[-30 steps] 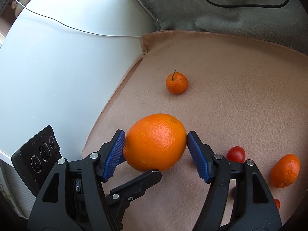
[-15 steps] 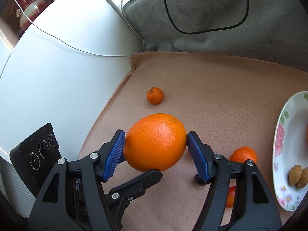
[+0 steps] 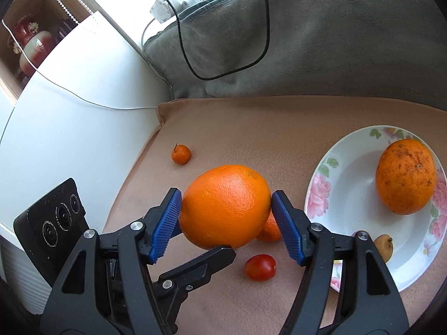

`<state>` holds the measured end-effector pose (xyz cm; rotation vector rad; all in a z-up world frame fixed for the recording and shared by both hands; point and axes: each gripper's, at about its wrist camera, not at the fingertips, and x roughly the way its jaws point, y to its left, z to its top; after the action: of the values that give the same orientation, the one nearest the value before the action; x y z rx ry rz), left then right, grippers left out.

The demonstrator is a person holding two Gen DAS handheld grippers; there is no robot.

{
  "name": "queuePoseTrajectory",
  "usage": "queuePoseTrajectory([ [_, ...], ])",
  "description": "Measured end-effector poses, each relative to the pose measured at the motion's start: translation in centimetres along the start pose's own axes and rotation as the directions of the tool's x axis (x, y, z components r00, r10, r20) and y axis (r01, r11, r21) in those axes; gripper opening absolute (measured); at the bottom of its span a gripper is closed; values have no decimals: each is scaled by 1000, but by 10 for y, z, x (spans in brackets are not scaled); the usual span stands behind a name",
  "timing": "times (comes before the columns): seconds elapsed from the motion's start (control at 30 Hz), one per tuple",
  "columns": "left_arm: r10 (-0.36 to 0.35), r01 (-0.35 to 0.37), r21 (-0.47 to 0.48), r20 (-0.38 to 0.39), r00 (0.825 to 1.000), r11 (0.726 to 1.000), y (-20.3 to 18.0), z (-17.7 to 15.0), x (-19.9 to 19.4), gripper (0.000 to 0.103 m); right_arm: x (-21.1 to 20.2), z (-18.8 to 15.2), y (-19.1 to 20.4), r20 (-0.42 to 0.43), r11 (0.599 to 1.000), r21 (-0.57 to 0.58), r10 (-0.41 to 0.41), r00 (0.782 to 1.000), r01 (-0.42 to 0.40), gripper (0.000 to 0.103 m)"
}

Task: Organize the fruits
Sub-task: 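Grasp the large orange with the left tool and lift it toward the bowl, then lower the large orange into the white floral bowl and open the left tool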

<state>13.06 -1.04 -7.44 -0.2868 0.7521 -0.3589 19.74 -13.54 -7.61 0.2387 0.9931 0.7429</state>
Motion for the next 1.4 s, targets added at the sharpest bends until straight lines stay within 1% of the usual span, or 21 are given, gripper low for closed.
queuePoseTrajectory([
  [0.33,-36,36,13,-26,999,999,-22,9,25,58,-17,6,-36,15,999,41,-31,999,30,70],
  [0.6,-69,72,46,-54,996,996,-39,8,40,57,-23,15,-58,34,994,89,-62,998,59,70],
  [0.67,-78,81,68,-42,996,994,-44,9,38,55,-33,18,-64,70,993,111,-46,997,38,70],
  [0.73,-77,80,89,-35,996,993,-49,10,34,55,-44,21,-66,109,991,127,-48,993,34,70],
  [0.9,-70,72,100,-24,997,992,-50,12,27,55,-66,24,-69,156,990,126,-77,985,57,70],
  [1.2,-50,51,116,-13,999,992,-45,5,9,55,-88,6,-62,189,988,116,-126,974,106,72],
  [1.4,-18,17,142,5,1000,990,-38,-3,-11,57,-99,-13,-51,204,985,86,-163,965,149,72],
])
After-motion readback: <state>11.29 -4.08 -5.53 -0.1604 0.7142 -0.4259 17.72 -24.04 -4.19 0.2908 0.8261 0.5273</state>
